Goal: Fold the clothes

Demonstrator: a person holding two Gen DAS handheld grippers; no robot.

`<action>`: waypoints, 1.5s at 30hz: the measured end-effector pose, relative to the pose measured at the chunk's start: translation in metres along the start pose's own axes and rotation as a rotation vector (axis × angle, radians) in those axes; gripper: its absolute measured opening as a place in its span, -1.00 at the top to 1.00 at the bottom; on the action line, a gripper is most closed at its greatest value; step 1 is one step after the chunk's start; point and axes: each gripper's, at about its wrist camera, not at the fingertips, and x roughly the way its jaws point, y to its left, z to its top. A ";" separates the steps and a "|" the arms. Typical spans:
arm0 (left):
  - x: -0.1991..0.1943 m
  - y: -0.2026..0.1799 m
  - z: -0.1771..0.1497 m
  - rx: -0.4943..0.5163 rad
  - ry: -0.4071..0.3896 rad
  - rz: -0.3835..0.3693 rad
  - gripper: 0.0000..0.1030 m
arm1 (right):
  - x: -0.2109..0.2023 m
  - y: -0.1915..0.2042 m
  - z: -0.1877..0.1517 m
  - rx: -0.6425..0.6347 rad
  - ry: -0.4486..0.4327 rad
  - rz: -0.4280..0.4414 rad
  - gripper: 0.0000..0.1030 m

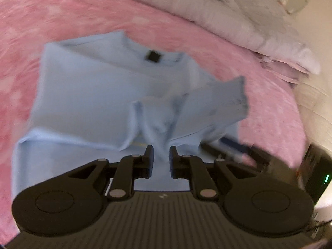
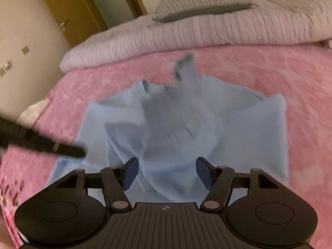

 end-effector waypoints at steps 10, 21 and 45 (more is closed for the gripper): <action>0.005 0.010 -0.007 -0.057 0.008 -0.042 0.80 | -0.085 -0.096 0.037 0.279 -0.151 -0.219 0.82; 0.022 0.006 -0.001 -0.022 0.000 -0.026 0.80 | -0.226 -0.210 0.021 0.479 -0.239 -0.735 0.32; 0.010 0.064 0.018 -0.145 -0.064 -0.027 0.80 | 0.014 -0.103 -0.002 0.686 -0.026 -0.003 0.93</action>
